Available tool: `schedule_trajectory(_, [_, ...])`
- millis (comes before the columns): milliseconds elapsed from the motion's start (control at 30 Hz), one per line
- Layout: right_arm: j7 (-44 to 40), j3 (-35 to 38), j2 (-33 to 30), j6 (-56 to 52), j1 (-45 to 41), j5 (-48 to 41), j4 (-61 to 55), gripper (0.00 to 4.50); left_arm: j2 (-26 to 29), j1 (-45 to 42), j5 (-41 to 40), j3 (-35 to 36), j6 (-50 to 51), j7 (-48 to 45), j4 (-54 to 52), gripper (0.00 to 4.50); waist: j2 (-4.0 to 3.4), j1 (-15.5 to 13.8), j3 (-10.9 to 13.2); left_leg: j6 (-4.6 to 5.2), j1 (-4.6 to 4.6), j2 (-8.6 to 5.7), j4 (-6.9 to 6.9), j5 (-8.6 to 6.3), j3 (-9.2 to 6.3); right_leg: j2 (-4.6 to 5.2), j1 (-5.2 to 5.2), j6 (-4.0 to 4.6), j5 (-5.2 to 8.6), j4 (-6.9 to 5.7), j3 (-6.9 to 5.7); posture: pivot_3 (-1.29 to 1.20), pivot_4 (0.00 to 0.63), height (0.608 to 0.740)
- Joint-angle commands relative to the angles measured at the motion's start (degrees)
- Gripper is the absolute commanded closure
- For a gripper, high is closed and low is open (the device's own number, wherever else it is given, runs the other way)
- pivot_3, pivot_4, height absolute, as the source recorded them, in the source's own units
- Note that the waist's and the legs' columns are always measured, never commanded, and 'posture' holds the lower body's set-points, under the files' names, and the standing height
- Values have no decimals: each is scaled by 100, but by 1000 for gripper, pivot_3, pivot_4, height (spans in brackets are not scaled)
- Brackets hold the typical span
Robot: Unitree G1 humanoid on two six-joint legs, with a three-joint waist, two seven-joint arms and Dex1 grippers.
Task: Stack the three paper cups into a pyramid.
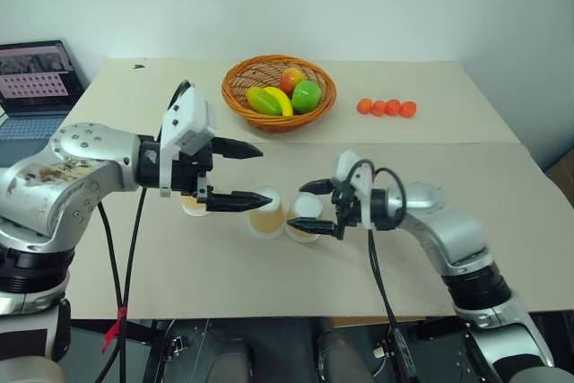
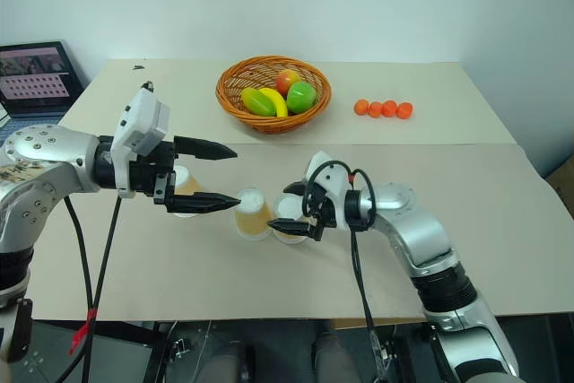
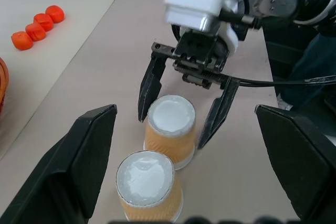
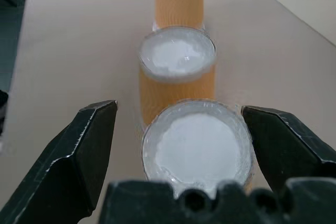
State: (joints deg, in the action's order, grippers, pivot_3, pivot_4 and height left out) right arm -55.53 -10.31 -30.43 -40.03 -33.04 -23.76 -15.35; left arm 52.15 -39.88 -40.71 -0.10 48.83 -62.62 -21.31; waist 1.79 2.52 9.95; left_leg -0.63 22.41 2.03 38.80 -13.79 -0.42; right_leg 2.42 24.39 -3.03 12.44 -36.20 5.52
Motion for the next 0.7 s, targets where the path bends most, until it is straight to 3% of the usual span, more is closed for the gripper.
schedule_trajectory(33, [-171,604,-206,-536,-173,-818,-540,98,-19,-147,27,26,-116,-47,25,0,0,0,0,0,0,0,0,0,0,0,0,0,0,0,0,0,150,734])
schedule_trajectory(233, [-37,1426,-579,-970,-419,-1521,-577,98,-85,-194,40,-19,-135,-82,61,0,0,0,1,0,0,0,1,0,-1,0,-1,0,0,0,-1,0,150,734])
schedule_trajectory(400, [-253,1904,-1334,-1053,-133,-1688,-554,98,144,19,-152,166,56,-210,-88,0,1,-2,1,0,2,0,-3,0,-1,1,0,0,1,7,-2,0,150,734])
schedule_trajectory(567, [-294,2007,-1618,-999,8,-1833,-552,98,303,155,-282,259,114,-247,-181,0,3,15,2,3,6,-1,-4,-3,2,3,2,-3,3,11,0,0,150,734])
schedule_trajectory(700, [-693,2048,-2057,-973,27,-1916,-552,98,866,1906,147,1776,123,75,177,0,-6,107,7,4,-8,3,-18,-2,7,1,5,2,7,2,6,0,150,734])
